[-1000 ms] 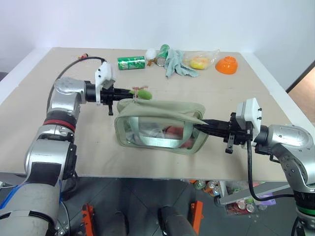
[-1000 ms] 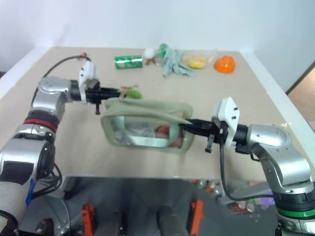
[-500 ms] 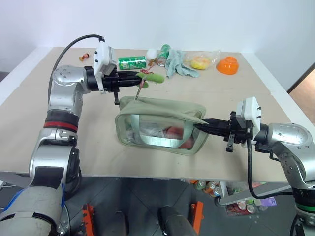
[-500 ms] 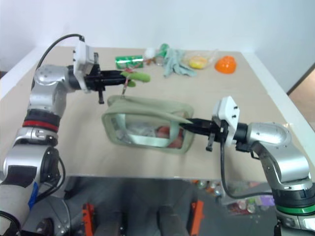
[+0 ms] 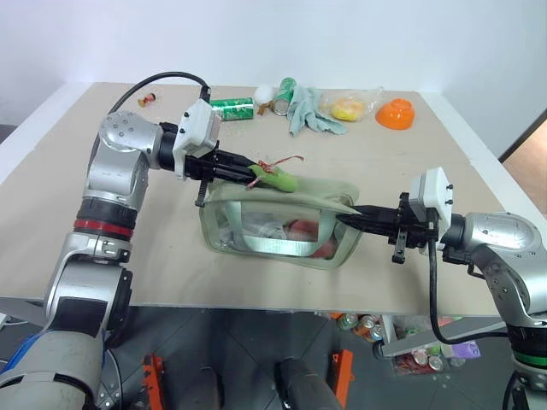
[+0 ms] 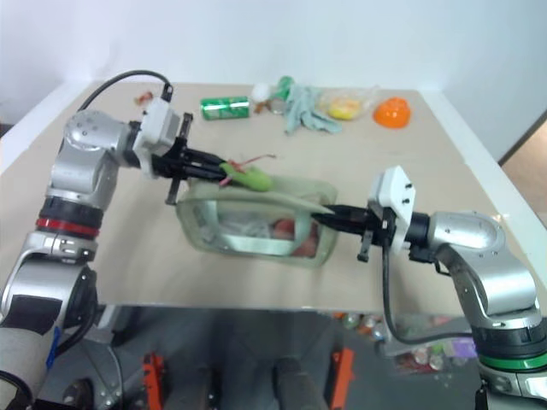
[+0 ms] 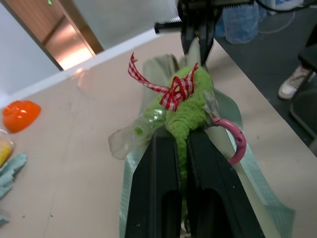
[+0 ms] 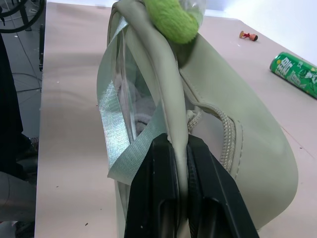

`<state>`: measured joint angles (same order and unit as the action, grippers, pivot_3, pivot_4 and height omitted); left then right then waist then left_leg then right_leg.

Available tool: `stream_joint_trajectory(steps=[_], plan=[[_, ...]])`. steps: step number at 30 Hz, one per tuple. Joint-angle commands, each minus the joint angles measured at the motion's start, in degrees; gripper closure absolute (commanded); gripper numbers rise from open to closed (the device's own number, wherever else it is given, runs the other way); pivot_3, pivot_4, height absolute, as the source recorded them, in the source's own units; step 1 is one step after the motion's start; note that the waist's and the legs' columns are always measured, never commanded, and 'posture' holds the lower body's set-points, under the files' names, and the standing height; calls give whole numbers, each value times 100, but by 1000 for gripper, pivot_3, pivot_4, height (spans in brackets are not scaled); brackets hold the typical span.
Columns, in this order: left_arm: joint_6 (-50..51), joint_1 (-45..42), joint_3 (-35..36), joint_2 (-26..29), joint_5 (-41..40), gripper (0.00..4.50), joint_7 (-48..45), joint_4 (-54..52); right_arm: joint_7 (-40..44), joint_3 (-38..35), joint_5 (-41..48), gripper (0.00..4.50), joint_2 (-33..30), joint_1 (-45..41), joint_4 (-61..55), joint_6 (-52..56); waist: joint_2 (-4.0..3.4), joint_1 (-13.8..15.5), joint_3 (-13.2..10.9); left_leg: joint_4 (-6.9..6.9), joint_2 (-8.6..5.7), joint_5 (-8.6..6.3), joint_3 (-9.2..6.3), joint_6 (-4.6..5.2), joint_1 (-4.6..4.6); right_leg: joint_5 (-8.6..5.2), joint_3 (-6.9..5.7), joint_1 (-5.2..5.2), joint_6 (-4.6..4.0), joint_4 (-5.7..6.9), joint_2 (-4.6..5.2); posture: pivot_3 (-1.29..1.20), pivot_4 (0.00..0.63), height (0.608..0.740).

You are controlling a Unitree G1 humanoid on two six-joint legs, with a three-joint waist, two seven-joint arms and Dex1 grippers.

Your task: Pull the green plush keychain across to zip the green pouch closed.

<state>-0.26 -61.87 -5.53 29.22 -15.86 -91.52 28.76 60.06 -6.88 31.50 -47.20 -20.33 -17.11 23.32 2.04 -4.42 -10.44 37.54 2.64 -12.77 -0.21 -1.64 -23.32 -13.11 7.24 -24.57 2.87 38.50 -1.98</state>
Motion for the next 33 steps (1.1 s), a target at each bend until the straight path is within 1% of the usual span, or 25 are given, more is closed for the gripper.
stream_joint_trajectory(steps=[1,2,3,5,7,8,10,11,12,20,25,30,33], plan=[[-207,-165,12,46,64,4149,26,114,3,-53,17,4500,3,-101,-61,-47,0,0,0,0,0,0,0,0,0,0,-1,0,0,0,0,0,150,740],[-289,-202,17,47,69,3780,15,160,5,-54,20,4500,3,-96,-66,-46,0,-1,0,0,0,0,0,0,1,0,-1,0,0,0,0,0,150,740],[-337,-231,16,53,75,3559,8,193,8,-57,24,4500,1,-91,-70,-44,0,-1,0,0,0,0,0,0,0,0,-1,-1,0,0,-1,0,150,740],[-370,-277,19,76,63,2815,-26,230,15,-54,29,4500,2,-91,-72,-44,0,0,0,0,1,0,-1,0,0,0,-2,-1,-1,0,-1,0,150,740],[-426,-319,49,109,48,2202,-48,245,25,-43,26,4500,4,-94,-69,-49,0,-1,0,0,0,0,0,0,-1,0,-1,0,0,0,0,0,150,740],[-440,-334,56,122,43,1784,-54,253,29,-40,24,4500,3,-95,-69,-50,0,-1,0,0,0,0,0,0,0,0,0,-1,0,0,0,0,150,740],[-526,-390,110,198,81,1104,31,331,29,-25,17,4500,14,-115,-55,-52,0,-3,0,0,1,0,-1,0,0,0,-1,-1,0,0,-1,0,150,740],[-586,-413,131,249,109,659,69,386,30,-16,15,4500,19,-127,-48,-51,-1,-5,0,0,1,0,0,0,0,0,-1,-1,0,0,-1,0,150,740],[-642,-435,152,295,132,537,111,445,31,-9,15,4500,26,-139,-39,-49,-1,-5,-1,0,1,0,-1,0,1,0,-1,-1,-1,0,-1,0,150,740],[-708,-487,331,675,205,537,390,799,114,92,-54,4500,83,-291,118,-80,-1,-6,-1,0,1,0,-1,0,0,0,-1,-2,-1,1,-1,0,150,740],[-619,-282,451,952,213,537,564,823,212,151,-96,4500,120,-398,246,-114,-1,-24,-1,0,1,0,0,0,1,0,-2,-2,-1,2,-1,0,150,740],[324,171,874,1282,-121,537,1027,431,274,181,-139,4500,145,-455,368,-170,-3,-38,-2,-1,4,0,0,0,2,-8,-2,-14,-8,24,-3,0,150,740],[1194,926,1368,1417,-601,537,1445,-319,255,221,-172,4500,215,-470,437,-202,-3,-49,-1,0,5,0,1,0,0,-15,-1,-26,-10,49,-3,0,150,740]])
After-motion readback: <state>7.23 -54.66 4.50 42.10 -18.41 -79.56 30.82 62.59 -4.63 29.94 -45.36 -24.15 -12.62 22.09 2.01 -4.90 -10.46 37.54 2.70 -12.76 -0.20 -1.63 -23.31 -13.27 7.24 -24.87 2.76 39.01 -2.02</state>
